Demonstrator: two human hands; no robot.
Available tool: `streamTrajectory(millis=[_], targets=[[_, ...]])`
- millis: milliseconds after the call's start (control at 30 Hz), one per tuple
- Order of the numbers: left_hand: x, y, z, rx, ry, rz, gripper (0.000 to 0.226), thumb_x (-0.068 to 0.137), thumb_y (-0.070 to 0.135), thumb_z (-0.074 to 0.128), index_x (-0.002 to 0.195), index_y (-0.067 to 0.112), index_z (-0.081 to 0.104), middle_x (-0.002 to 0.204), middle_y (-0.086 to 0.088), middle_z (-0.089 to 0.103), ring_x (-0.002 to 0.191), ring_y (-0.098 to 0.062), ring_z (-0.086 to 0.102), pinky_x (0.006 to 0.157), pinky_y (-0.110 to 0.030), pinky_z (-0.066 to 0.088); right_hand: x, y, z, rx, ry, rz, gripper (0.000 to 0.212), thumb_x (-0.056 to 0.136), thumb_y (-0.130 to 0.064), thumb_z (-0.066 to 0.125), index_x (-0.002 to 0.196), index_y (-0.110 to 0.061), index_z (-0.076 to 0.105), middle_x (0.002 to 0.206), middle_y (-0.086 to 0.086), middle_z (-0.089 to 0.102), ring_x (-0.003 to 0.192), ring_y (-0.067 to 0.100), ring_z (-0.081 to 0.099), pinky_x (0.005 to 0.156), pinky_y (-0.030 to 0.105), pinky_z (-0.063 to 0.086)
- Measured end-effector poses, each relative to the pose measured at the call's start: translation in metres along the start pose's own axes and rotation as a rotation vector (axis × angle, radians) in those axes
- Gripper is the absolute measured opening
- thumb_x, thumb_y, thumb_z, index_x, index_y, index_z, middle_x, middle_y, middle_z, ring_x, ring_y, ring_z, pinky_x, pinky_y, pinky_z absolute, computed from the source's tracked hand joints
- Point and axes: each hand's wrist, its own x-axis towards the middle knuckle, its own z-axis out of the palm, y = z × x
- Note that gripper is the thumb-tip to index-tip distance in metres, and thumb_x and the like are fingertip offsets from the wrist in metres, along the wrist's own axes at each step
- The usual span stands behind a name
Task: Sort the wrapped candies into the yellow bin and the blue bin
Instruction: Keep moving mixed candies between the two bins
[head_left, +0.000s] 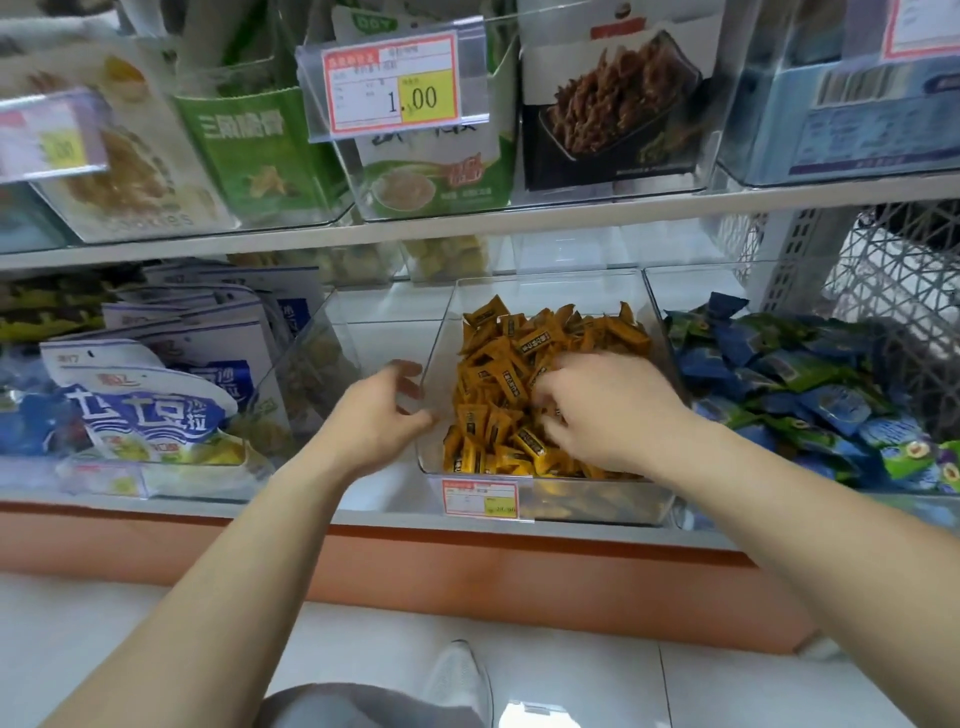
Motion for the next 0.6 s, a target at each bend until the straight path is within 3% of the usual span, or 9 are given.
streamTrajectory(millis=[67, 133, 233, 300, 400, 467, 533, 600], targets=[[0.001, -0.002, 0.003, -0.015, -0.030, 0.023, 0.052, 0.087, 0.025, 0.070, 0.136, 0.021, 0.052, 0.113, 0.008, 0.066, 0.088, -0.004, 0.062, 0.068, -0.013, 0.045, 0.008, -0.009, 0.009, 0.361, -0.113, -0.084, 0.034, 0.097, -0.040, 0.050, 0.130, -0.037, 0.059, 0.126, -0.011, 0.062, 0.112, 0.009, 0.057, 0.089, 0.034, 0.053], [0.002, -0.004, 0.005, -0.020, -0.025, 0.035, 0.051, 0.084, 0.021, 0.070, 0.133, 0.022, 0.054, 0.108, 0.011, 0.067, 0.085, -0.003, 0.062, 0.067, -0.013, 0.045, 0.016, -0.024, 0.024, 0.500, -0.308, -0.190, 0.043, 0.100, -0.039, 0.047, 0.143, -0.040, 0.049, 0.148, -0.010, 0.049, 0.133, 0.008, 0.044, 0.108, 0.034, 0.041], [0.002, -0.008, 0.005, -0.044, -0.018, 0.028, 0.052, 0.082, 0.020, 0.069, 0.132, 0.025, 0.054, 0.106, 0.014, 0.066, 0.085, -0.003, 0.063, 0.070, -0.017, 0.049, 0.024, -0.035, 0.043, 0.409, -0.572, -0.224, 0.043, 0.102, -0.051, 0.036, 0.142, -0.044, 0.048, 0.162, -0.013, 0.026, 0.148, 0.016, 0.024, 0.118, 0.042, 0.027], [0.001, -0.009, 0.005, -0.043, -0.023, 0.024, 0.053, 0.082, 0.021, 0.068, 0.133, 0.026, 0.053, 0.108, 0.014, 0.065, 0.088, -0.008, 0.063, 0.077, -0.025, 0.054, 0.028, -0.031, 0.043, 0.244, -0.645, -0.221, 0.053, 0.097, -0.068, 0.026, 0.137, -0.046, 0.053, 0.160, -0.017, 0.027, 0.146, 0.019, 0.024, 0.115, 0.046, 0.028], [0.001, -0.010, 0.003, -0.038, -0.023, 0.024, 0.054, 0.082, 0.024, 0.068, 0.134, 0.028, 0.052, 0.109, 0.015, 0.065, 0.093, -0.011, 0.064, 0.084, -0.036, 0.057, 0.026, -0.013, 0.032, 0.111, -0.640, -0.166, 0.080, 0.079, -0.090, 0.011, 0.125, -0.047, 0.061, 0.147, -0.020, 0.043, 0.136, 0.013, 0.032, 0.108, 0.045, 0.034], [0.001, -0.009, 0.001, -0.043, -0.030, 0.024, 0.054, 0.081, 0.025, 0.068, 0.133, 0.029, 0.052, 0.108, 0.017, 0.065, 0.092, -0.009, 0.064, 0.084, -0.039, 0.058, 0.021, -0.002, 0.027, 0.045, -0.575, -0.159, 0.087, 0.077, -0.088, 0.003, 0.117, -0.044, 0.066, 0.136, -0.020, 0.052, 0.128, 0.011, 0.039, 0.105, 0.042, 0.037], [0.002, -0.009, 0.001, -0.043, -0.038, 0.026, 0.053, 0.081, 0.026, 0.067, 0.132, 0.030, 0.052, 0.107, 0.019, 0.065, 0.090, -0.007, 0.064, 0.083, -0.039, 0.058, 0.015, 0.007, 0.024, -0.018, -0.492, -0.180, 0.073, 0.084, -0.076, 0.009, 0.112, -0.044, 0.068, 0.127, -0.025, 0.058, 0.125, 0.009, 0.040, 0.103, 0.036, 0.034], [0.002, -0.010, 0.002, -0.058, -0.040, 0.032, 0.054, 0.083, 0.026, 0.067, 0.135, 0.029, 0.052, 0.112, 0.016, 0.065, 0.093, -0.010, 0.064, 0.084, -0.033, 0.057, 0.010, 0.016, 0.022, -0.078, -0.426, -0.177, 0.046, 0.090, -0.066, 0.030, 0.105, -0.046, 0.068, 0.125, -0.030, 0.056, 0.126, 0.009, 0.039, 0.102, 0.035, 0.032]])
